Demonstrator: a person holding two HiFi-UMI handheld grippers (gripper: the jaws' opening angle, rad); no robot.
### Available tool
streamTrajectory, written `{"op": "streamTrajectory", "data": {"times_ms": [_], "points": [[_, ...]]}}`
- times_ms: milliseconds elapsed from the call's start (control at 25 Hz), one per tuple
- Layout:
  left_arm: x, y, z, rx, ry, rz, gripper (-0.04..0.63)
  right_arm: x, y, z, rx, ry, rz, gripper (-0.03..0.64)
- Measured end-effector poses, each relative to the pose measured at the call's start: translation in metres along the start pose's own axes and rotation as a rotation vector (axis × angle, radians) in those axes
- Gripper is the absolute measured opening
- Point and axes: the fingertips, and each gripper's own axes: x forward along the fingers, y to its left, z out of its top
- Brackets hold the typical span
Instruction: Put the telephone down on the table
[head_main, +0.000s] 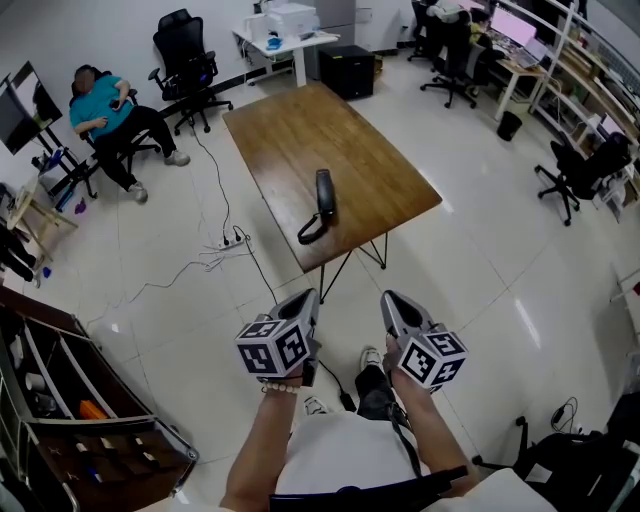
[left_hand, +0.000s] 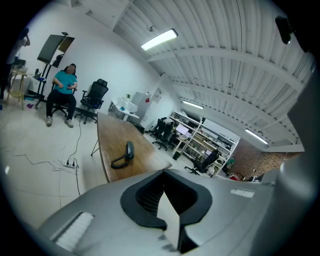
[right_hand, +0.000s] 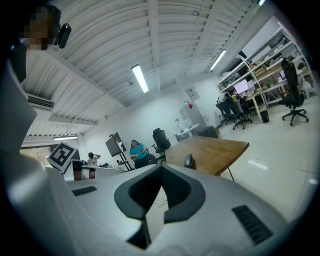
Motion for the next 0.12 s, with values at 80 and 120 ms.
{"op": "streamTrajectory", "data": {"times_ms": [80, 120], "points": [[-0.0059, 0.0014, -0.0009, -0.005, -0.003, 0.006, 0.000, -0.0014, 0.0053, 0.0003, -0.003, 0.001, 0.007, 0.011], [-0.0088, 0.0021, -0.0010, -0.008, -0.006, 0.010, 0.000, -0.0018, 0.0079, 0.0005, -0.004, 0.002, 0.010, 0.011]]}}
